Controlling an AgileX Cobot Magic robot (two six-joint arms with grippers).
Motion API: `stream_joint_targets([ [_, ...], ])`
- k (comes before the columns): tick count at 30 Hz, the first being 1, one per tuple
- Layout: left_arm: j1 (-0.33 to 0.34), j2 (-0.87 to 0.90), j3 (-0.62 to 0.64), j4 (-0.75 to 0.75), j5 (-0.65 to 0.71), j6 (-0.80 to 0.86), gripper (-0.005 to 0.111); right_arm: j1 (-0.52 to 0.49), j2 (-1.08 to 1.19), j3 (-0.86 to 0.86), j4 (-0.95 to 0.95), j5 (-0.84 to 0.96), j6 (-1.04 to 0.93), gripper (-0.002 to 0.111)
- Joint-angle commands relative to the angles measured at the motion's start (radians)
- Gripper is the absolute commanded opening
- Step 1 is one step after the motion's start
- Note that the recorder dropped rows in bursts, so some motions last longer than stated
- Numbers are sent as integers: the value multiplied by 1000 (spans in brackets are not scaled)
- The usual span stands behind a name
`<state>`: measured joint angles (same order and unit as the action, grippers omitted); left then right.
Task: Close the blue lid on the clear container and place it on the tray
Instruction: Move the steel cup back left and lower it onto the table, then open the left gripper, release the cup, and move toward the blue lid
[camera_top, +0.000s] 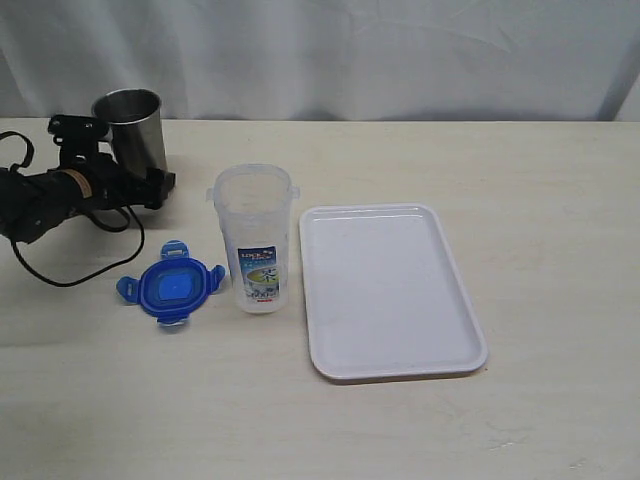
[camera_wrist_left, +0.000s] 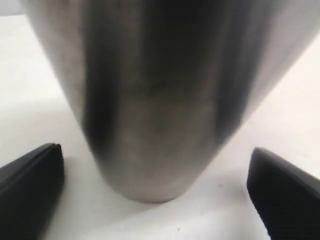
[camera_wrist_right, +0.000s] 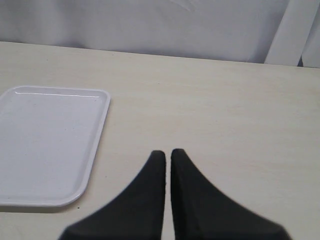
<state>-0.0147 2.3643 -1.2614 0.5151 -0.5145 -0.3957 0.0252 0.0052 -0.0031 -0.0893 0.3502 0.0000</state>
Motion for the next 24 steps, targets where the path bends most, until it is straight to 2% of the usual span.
stream_joint_targets([
  [1, 10, -10, 9, -4, 38, -31, 99, 0, -5, 3, -1, -4, 0, 4],
  [14, 46, -45, 148, -14, -99, -34, 99, 0, -5, 3, -1, -4, 0, 4],
  [24, 65, -255, 298, -21, -105, -76, 99, 0, -5, 3, -1, -4, 0, 4],
])
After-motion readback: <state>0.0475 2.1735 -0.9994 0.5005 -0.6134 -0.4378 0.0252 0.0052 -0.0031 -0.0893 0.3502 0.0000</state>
